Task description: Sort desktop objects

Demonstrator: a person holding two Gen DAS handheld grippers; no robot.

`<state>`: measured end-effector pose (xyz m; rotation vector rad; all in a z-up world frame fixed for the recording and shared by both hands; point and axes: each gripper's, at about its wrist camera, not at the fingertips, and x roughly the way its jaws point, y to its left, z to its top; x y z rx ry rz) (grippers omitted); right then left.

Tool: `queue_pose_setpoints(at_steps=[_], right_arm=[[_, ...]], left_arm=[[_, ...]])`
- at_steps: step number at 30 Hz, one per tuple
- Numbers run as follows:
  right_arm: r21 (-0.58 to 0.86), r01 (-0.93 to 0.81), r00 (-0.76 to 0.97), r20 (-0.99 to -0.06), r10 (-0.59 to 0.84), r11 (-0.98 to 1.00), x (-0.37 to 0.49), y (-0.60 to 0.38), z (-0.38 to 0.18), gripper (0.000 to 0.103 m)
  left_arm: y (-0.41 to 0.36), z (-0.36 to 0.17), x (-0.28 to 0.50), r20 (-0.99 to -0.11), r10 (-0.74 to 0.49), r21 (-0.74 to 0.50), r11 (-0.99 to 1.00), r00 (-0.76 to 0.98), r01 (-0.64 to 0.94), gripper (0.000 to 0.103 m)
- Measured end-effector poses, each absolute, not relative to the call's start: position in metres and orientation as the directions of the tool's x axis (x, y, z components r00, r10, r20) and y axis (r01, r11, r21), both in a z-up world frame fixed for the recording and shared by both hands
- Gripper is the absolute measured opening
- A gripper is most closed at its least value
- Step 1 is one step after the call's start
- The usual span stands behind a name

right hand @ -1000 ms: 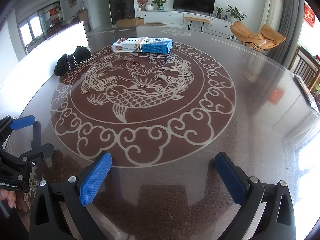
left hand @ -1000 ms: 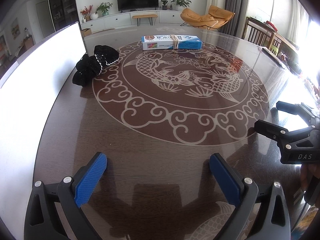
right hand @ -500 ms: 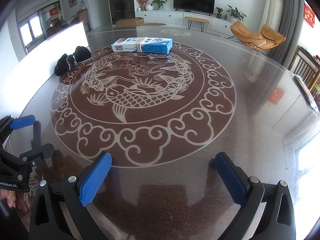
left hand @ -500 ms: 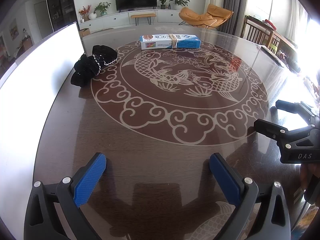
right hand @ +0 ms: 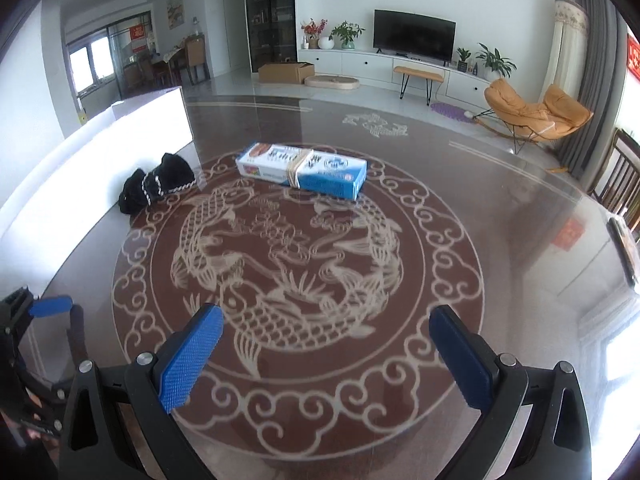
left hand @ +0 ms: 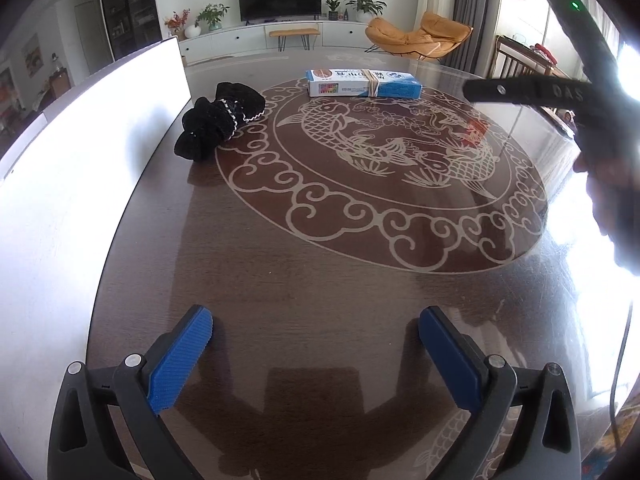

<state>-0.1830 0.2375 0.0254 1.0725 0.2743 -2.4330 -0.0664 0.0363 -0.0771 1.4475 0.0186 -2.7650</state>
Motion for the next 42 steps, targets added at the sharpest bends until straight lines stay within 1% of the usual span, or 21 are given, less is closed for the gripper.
queue_pose_setpoints(at_steps=[2, 7, 11, 14, 17, 22, 31, 38, 42], right_arm=[[0.026, 0.486, -0.582, -0.737, -0.345, -0.874, -0.223, 0.219, 0.038, 0.103], [0.051, 0.451, -0.511, -0.804, -0.304, -0.891, -0.323, 0.168, 0.041, 0.103], [0.098, 0.390, -0.495, -0.816, -0.298, -0.915, -0.362, 0.149, 0.032, 0.103], [0.114, 0.410, -0.447, -0.840, -0.309, -0.905, -0.378, 0.137, 0.019, 0.103], [0.088, 0.443, -0.403, -0.869, -0.286, -0.892, -0.386, 0.132, 0.006, 0.103], [0.267, 0.440, -0.256, -0.878, -0.405, -0.858, -0.387, 0.148, -0.011, 0.103], [0.351, 0.506, -0.170, -0.855, -0.490, -0.788, -0.344, 0.154, -0.009, 0.103], [0.303, 0.551, -0.204, -0.854, -0.478, -0.777, -0.328, 0.133, -0.001, 0.103], [0.178, 0.608, -0.233, -0.892, -0.388, -0.774, -0.319, 0.109, -0.007, 0.103]], left_arm=[[0.037, -0.077, -0.066, -0.821, -0.016, 0.002, -1.000, -0.570, 0.026, 0.103], [0.035, -0.078, -0.065, -0.820, -0.018, 0.000, -1.000, -0.572, 0.031, 0.103], [0.035, -0.078, -0.065, -0.820, -0.017, 0.000, -1.000, -0.572, 0.030, 0.103], [0.035, -0.078, -0.066, -0.820, -0.017, -0.001, -1.000, -0.572, 0.031, 0.103], [0.035, -0.078, -0.066, -0.820, -0.017, -0.001, -1.000, -0.572, 0.031, 0.103], [0.035, -0.078, -0.066, -0.820, -0.017, -0.001, -1.000, -0.573, 0.031, 0.103], [0.034, -0.079, -0.066, -0.820, -0.017, -0.001, -1.000, -0.573, 0.031, 0.103], [0.034, -0.079, -0.066, -0.819, -0.016, -0.002, -1.000, -0.573, 0.030, 0.103], [0.034, -0.079, -0.066, -0.819, -0.017, 0.000, -1.000, -0.573, 0.031, 0.103]])
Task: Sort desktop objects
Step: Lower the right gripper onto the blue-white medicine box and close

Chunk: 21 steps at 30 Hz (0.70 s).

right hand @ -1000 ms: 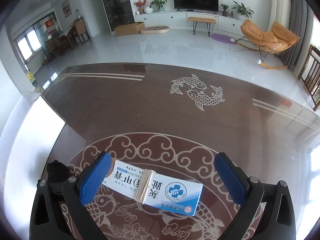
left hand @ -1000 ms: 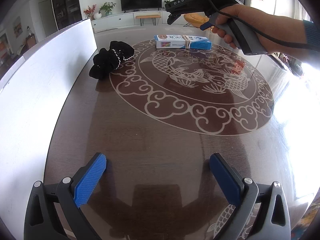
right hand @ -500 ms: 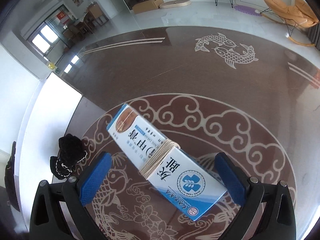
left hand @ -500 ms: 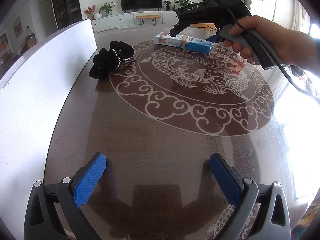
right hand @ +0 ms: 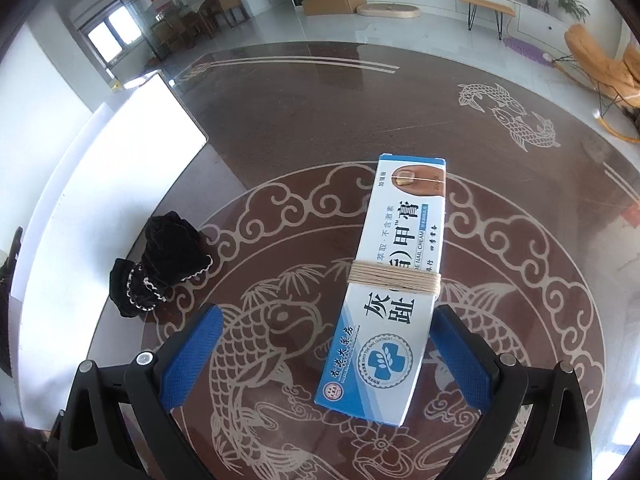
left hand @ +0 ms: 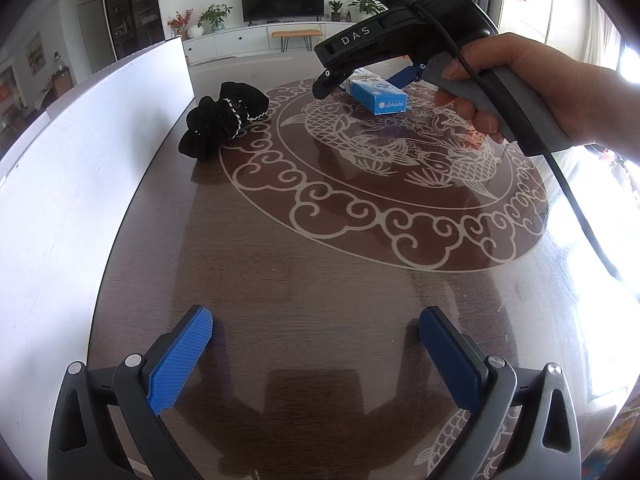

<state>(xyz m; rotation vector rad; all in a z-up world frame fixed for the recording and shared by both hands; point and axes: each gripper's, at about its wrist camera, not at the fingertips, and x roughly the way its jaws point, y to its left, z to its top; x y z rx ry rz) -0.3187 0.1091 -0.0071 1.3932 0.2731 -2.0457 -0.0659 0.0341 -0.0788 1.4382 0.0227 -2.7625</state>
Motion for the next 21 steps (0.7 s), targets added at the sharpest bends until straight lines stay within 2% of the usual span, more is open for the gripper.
queue_pose_setpoints(at_steps=[6, 17, 19, 21], right_arm=[[0.055, 0.669, -0.281, -0.905, -0.320, -0.741, -0.304, 0.099, -0.017, 0.103], [-0.007, 0.677, -0.334, -0.894, -0.298, -0.736, -0.293, 0.098, -0.023, 0.102], [-0.009, 0.671, -0.350, -0.885, -0.306, -0.741, -0.291, 0.101, -0.022, 0.095], [-0.009, 0.669, -0.369, -0.872, -0.321, -0.743, -0.287, 0.104, -0.019, 0.079]], left_arm=[[0.034, -0.079, -0.066, -0.819, -0.018, 0.000, -1.000, -0.573, 0.031, 0.103], [0.034, -0.078, -0.066, -0.819, -0.017, 0.000, -1.000, -0.573, 0.031, 0.103], [0.034, -0.078, -0.066, -0.819, -0.017, 0.000, -1.000, -0.574, 0.031, 0.103], [0.034, -0.079, -0.065, -0.819, -0.017, 0.000, -1.000, -0.574, 0.030, 0.103]])
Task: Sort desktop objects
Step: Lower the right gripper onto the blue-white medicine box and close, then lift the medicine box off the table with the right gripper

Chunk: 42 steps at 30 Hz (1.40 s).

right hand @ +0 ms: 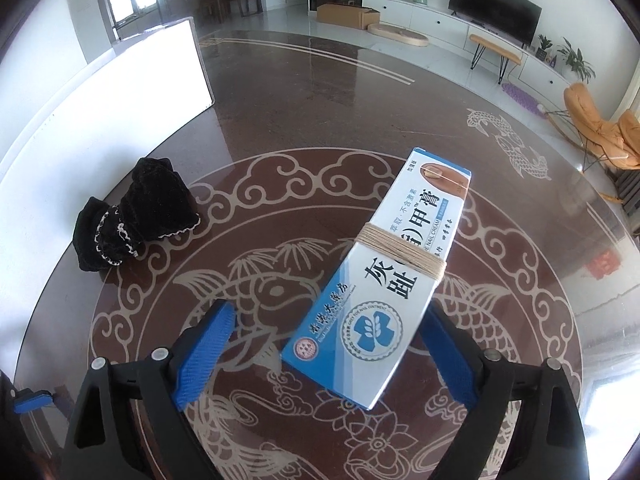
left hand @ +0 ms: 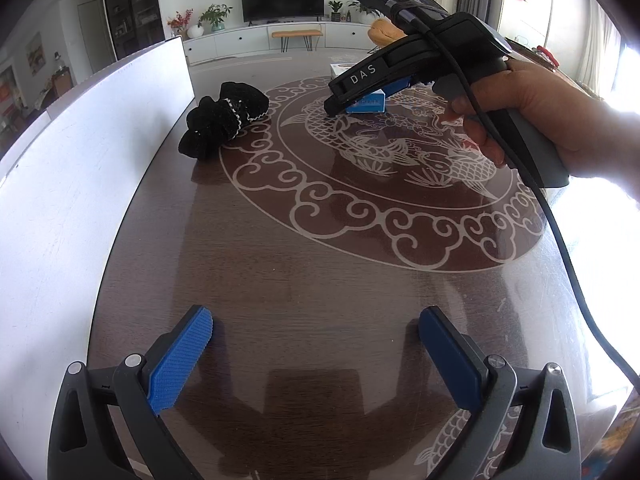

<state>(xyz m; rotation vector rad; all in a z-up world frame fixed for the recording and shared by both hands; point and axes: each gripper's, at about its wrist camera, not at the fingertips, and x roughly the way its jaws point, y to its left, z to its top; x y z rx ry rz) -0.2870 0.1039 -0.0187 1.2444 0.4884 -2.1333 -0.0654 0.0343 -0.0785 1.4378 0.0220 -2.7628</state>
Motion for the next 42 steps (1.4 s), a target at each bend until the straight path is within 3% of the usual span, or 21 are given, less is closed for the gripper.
queue_pose_setpoints(at_steps=[1, 4, 10, 34, 36, 38, 42], right_arm=[[-0.008, 0.666, -0.379, -0.865, -0.329, -0.746, -0.286, 0.106, -0.016, 0.065], [-0.010, 0.654, -0.392, -0.860, -0.328, -0.757, -0.287, 0.112, -0.014, 0.052], [0.002, 0.622, -0.420, -0.843, -0.336, -0.783, -0.273, 0.136, -0.014, 0.043], [-0.019, 0.553, -0.524, -0.785, -0.330, -0.833, -0.148, 0.244, -0.015, 0.043], [-0.016, 0.551, -0.528, -0.781, -0.333, -0.834, -0.145, 0.247, -0.016, 0.049], [-0.012, 0.541, -0.524, -0.786, -0.326, -0.841, -0.146, 0.249, -0.016, 0.068], [-0.012, 0.544, -0.518, -0.792, -0.325, -0.839, -0.146, 0.248, -0.017, 0.074]], left_arm=[[0.034, -0.079, -0.066, -0.819, -0.017, 0.000, -1.000, -0.574, 0.031, 0.103], [0.034, -0.079, -0.065, -0.819, -0.017, 0.000, -1.000, -0.574, 0.030, 0.103], [0.034, -0.079, -0.065, -0.819, -0.017, 0.000, -1.000, -0.574, 0.031, 0.103], [0.034, -0.079, -0.065, -0.819, -0.018, 0.000, -1.000, -0.574, 0.030, 0.103], [0.034, -0.079, -0.065, -0.819, -0.018, 0.000, -1.000, -0.574, 0.030, 0.103], [0.033, -0.079, -0.066, -0.822, -0.014, 0.000, -1.000, -0.570, 0.025, 0.103], [0.024, -0.053, -0.084, -0.778, -0.022, 0.003, -1.000, -0.628, 0.030, 0.103]])
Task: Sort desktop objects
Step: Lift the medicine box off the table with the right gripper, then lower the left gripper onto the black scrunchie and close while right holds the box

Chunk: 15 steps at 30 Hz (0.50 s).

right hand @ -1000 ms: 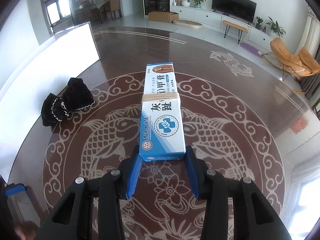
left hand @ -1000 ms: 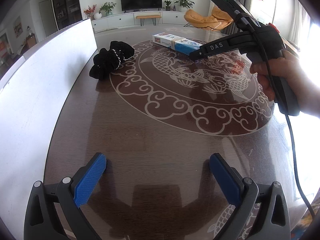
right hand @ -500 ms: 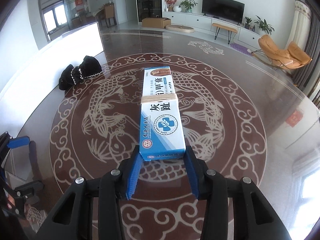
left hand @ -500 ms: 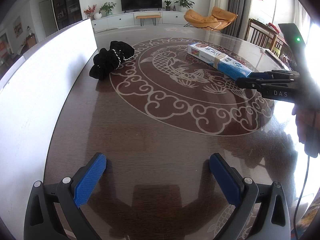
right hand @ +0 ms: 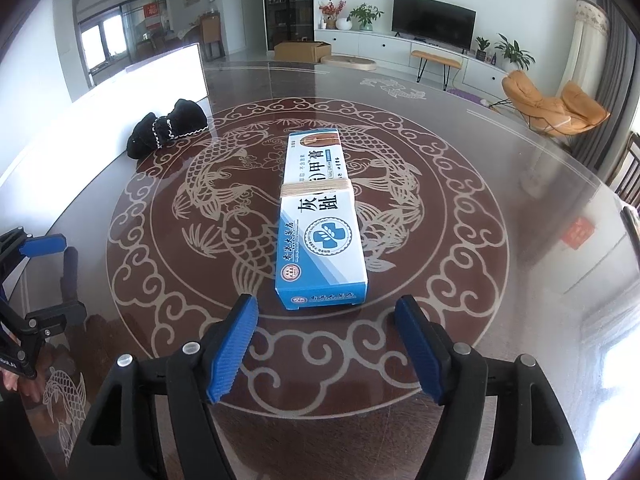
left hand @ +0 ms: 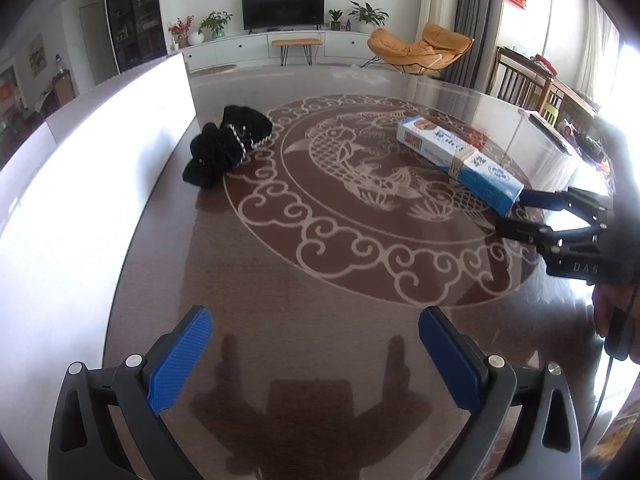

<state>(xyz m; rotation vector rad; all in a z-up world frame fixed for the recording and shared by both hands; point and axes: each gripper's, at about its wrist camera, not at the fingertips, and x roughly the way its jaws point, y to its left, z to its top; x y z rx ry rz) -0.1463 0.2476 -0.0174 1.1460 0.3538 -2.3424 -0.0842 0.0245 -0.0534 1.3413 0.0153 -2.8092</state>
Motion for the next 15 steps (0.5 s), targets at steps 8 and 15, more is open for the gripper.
queue_pose_setpoints(at_steps=[8, 15], right_arm=[[-0.005, 0.548, -0.513, -0.792, -0.331, -0.836, -0.145, 0.248, -0.020, 0.076], [0.023, 0.532, -0.512, -0.788, -0.343, -0.846, -0.148, 0.253, -0.018, 0.076]], left_arm=[[0.013, -0.011, -0.217, -0.752, -0.109, 0.155, -0.988, -0.650, -0.014, 0.103], [-0.024, -0.069, -0.268, -0.866, -0.080, 0.046, -0.996, -0.493, 0.079, 0.103]])
